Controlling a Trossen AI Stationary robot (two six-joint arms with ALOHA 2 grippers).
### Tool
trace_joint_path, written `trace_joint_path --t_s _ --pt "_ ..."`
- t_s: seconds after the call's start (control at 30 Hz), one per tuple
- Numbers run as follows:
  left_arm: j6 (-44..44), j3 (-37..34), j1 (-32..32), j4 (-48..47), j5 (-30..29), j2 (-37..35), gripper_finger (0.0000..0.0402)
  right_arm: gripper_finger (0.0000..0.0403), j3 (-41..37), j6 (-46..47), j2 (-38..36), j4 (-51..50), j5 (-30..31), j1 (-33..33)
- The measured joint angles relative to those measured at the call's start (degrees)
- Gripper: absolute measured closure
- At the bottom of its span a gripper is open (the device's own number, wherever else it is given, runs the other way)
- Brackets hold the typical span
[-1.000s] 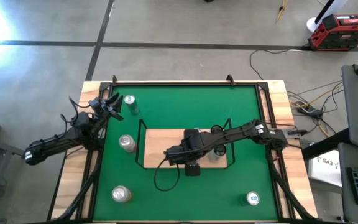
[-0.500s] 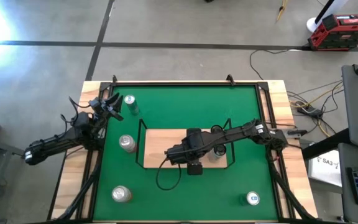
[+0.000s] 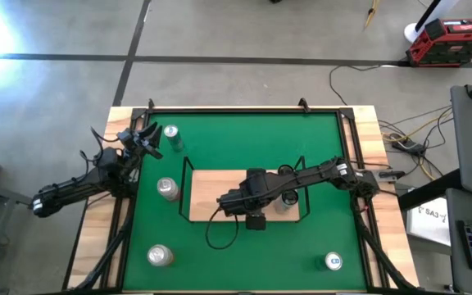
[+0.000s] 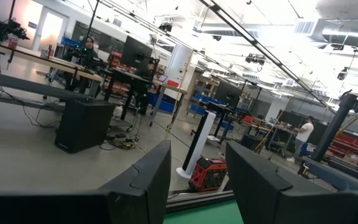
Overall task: Place canned beverage on shelf
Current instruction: Put the red and silver soda can on the shelf and align with the other red and silver soda can
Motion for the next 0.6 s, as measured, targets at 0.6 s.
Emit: trace_joint_path --t_s 0.6 --pt "0.0 0.0 0.0 0.0 0.0 0.0 0.0264 0.0032 0.0 7.2 -3.8 0.2 1.9 1.0"
